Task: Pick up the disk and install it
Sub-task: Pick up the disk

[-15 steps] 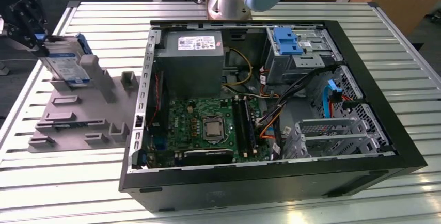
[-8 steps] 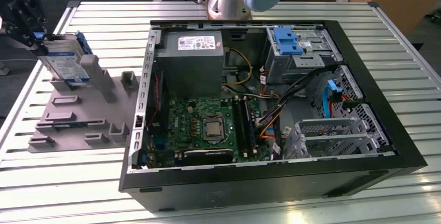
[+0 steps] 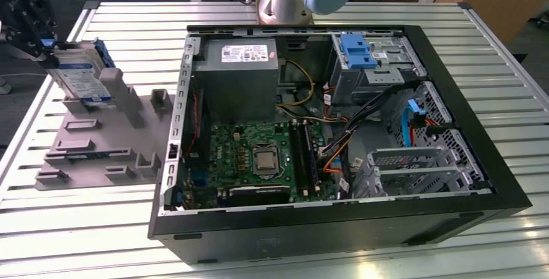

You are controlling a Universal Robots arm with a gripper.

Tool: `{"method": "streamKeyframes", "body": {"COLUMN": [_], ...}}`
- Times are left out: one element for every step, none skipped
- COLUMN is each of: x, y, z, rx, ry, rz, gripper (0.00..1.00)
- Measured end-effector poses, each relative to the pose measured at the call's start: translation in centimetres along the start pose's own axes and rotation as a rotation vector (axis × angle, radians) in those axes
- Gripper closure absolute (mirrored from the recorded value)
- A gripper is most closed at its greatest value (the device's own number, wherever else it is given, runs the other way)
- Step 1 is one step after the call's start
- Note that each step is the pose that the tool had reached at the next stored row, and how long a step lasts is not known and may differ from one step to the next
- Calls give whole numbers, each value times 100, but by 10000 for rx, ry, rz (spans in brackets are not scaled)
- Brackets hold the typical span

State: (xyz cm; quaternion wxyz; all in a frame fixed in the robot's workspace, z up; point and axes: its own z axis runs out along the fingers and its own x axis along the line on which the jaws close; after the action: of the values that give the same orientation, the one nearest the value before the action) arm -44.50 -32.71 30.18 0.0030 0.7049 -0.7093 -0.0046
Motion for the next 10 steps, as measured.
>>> {"method": "streamKeyframes", "body": {"x": [0,0,0,0,0,0,0,0,0,0], "y": [0,0,0,0,0,0,0,0,0,0], "z": [0,-1,-3,-6,-11,-15,-19,-24,-29,-33], "rx": [0,0,-2,-3,-4,-3,-1,-1,-1,0], "ry": [0,0,1,1,2,1,0,0,1,0], "rz": [0,0,0,0,0,0,0,0,0,0], "gripper": [64,64,64,64,64,64,64,64,64,64]}}
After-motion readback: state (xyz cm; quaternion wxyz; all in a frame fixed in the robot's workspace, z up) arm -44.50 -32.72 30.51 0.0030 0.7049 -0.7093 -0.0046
